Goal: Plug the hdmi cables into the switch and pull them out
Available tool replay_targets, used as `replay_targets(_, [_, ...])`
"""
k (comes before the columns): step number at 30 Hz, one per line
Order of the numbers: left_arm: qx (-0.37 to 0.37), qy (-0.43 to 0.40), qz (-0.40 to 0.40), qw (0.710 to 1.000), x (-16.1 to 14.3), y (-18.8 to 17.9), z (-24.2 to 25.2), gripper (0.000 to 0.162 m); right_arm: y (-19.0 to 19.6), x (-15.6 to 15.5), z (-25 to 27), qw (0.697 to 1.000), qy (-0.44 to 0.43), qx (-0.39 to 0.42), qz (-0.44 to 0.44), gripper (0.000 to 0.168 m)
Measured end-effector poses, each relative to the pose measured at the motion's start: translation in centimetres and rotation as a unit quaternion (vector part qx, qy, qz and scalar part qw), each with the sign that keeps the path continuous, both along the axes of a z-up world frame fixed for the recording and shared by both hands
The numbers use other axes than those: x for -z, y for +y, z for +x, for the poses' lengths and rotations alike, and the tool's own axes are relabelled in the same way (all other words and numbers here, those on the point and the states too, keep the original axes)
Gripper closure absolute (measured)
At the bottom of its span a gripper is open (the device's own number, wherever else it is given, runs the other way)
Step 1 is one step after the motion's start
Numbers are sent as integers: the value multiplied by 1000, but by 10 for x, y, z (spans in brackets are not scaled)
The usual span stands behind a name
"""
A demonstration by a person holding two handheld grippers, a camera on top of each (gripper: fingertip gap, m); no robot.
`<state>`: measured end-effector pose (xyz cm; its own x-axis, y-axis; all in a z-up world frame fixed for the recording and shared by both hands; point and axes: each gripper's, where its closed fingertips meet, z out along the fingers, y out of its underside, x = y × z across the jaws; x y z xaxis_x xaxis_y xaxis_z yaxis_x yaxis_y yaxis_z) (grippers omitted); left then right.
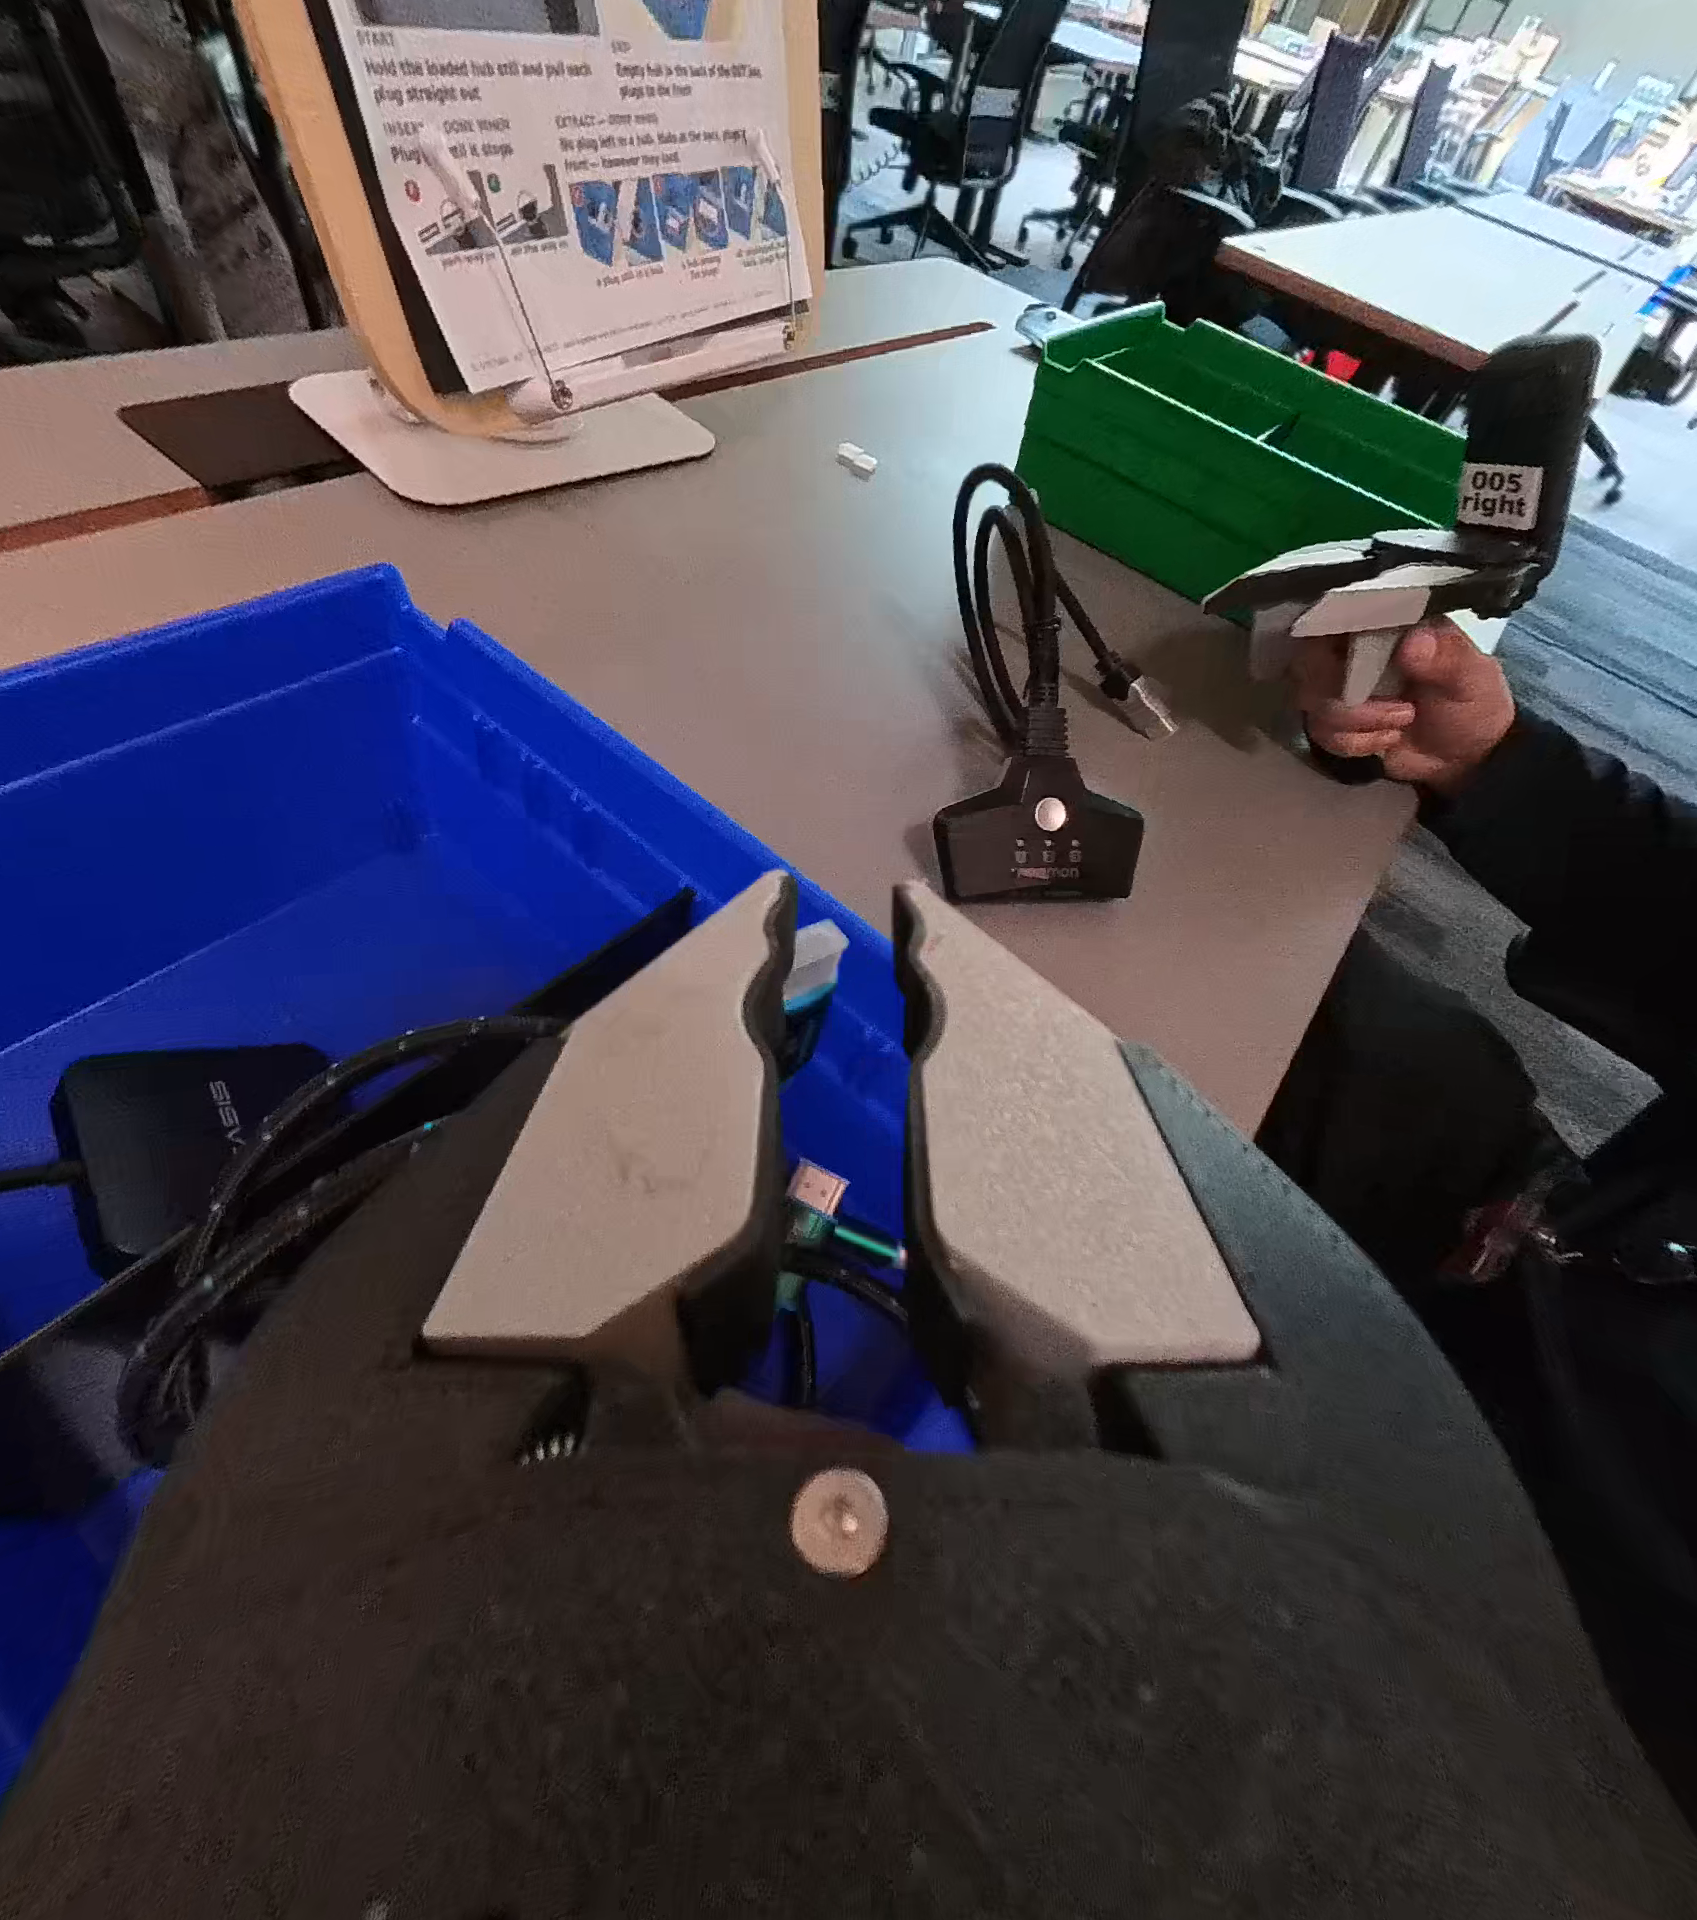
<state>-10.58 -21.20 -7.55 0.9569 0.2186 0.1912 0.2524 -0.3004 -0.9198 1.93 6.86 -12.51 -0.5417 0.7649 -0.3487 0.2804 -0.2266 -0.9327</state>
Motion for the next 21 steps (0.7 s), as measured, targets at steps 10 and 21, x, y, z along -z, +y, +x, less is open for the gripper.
replay_targets(10, [-3, 104, -40, 994, 4, 8, -7, 122, 0, 0, 0, 1000, -3, -3, -3, 123])
replay_targets(21, [39, 60, 8, 997, 2, 14, 4, 149, 1, 0, 0, 1000, -2, -2, -6, 124])
